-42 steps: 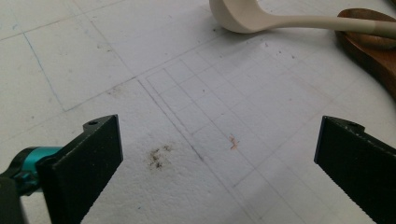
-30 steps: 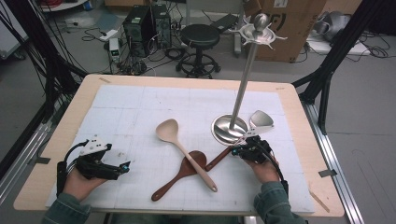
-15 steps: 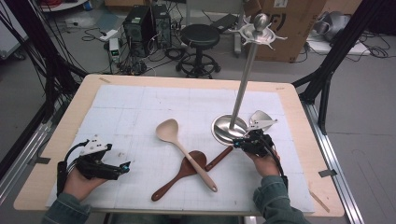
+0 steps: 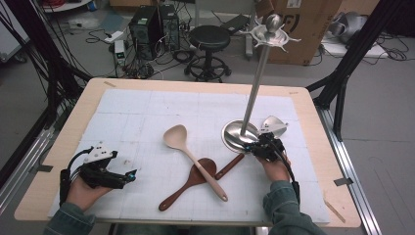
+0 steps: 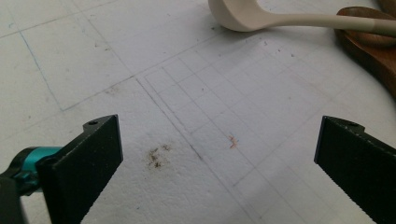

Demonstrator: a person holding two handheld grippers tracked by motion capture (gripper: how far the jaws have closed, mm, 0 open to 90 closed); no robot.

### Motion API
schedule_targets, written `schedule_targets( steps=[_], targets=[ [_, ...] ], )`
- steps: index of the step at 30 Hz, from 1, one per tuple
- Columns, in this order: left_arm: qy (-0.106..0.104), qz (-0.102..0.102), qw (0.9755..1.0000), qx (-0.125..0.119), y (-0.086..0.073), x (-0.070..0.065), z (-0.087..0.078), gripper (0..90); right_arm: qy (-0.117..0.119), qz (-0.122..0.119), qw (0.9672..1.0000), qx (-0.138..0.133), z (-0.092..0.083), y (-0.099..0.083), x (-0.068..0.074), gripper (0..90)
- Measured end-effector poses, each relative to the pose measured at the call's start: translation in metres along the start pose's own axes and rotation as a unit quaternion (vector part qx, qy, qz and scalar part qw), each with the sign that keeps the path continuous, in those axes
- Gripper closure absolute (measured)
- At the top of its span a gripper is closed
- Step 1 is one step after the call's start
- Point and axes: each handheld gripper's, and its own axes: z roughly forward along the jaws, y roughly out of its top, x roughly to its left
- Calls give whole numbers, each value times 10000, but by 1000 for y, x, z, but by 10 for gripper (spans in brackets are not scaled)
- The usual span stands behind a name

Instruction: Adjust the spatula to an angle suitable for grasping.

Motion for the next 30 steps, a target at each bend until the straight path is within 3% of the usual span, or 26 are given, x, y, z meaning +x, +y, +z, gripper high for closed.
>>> schedule_targets(
  steps=[30],
  targets=[
    [11, -12, 10000, -18, 0, 1, -1, 16, -123, -35, 9998, 150, -7, -4, 2, 895]
  ],
)
